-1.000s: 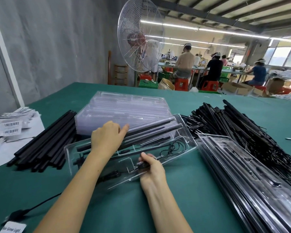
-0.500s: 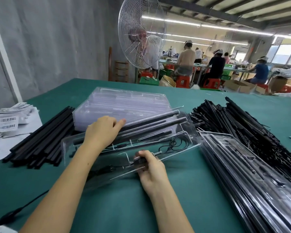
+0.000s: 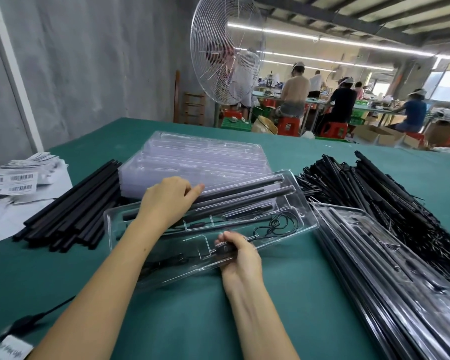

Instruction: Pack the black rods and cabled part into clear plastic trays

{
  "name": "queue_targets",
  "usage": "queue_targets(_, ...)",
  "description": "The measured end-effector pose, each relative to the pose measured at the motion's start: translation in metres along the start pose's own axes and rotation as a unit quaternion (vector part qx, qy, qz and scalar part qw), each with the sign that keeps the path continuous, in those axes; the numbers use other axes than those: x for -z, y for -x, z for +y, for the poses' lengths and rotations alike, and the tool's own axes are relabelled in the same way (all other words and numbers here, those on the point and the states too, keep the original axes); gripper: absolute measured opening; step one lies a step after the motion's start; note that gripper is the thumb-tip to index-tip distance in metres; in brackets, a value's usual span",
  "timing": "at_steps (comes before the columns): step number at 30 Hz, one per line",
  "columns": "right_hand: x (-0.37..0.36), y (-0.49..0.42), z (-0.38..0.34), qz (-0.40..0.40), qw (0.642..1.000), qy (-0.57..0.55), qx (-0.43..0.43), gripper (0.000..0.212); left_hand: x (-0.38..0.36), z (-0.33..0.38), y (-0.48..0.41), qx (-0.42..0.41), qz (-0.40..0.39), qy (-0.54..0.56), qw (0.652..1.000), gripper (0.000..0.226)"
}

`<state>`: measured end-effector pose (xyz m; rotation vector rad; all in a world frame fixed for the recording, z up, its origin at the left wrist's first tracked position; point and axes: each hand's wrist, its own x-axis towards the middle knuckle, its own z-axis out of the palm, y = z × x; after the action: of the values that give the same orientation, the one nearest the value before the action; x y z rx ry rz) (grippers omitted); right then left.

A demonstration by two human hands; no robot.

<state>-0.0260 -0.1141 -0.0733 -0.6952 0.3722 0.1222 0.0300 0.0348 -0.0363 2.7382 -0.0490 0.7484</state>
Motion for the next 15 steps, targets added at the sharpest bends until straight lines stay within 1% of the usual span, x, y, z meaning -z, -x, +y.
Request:
queue_targets(3, -0.003, 0.004, 0.003, 0.02, 1.0, 0.013, 0.016, 0.015, 0.005, -0.001, 0.0, 0.011, 0.011, 0.015, 1.0, 0.058)
queue_targets(6, -0.004, 0.005, 0.006, 0.067, 0.997, 0.0, 0.048, 0.02, 0.008, 0.004, 0.001, 0.002, 0.012, 0.022, 1.0, 0.059)
queue_targets(9, -0.003, 0.005, 0.007, 0.119, 0.992, -0.002, 0.052, 0.019, 0.005, 0.014, 0.002, -0.023, 0.013, -0.014, 1.0, 0.06)
queue_targets(11, -0.002, 0.004, 0.006, 0.131, 0.99, 0.004, 0.055, 0.02, 0.003, 0.018, 0.002, -0.03, 0.013, -0.034, 0.999, 0.061)
queue_targets(15, -0.004, 0.001, 0.003, 0.15, 0.986, 0.029, 0.073, 0.024, 0.004, 0.022, 0.004, -0.035, 0.015, -0.025, 0.999, 0.059)
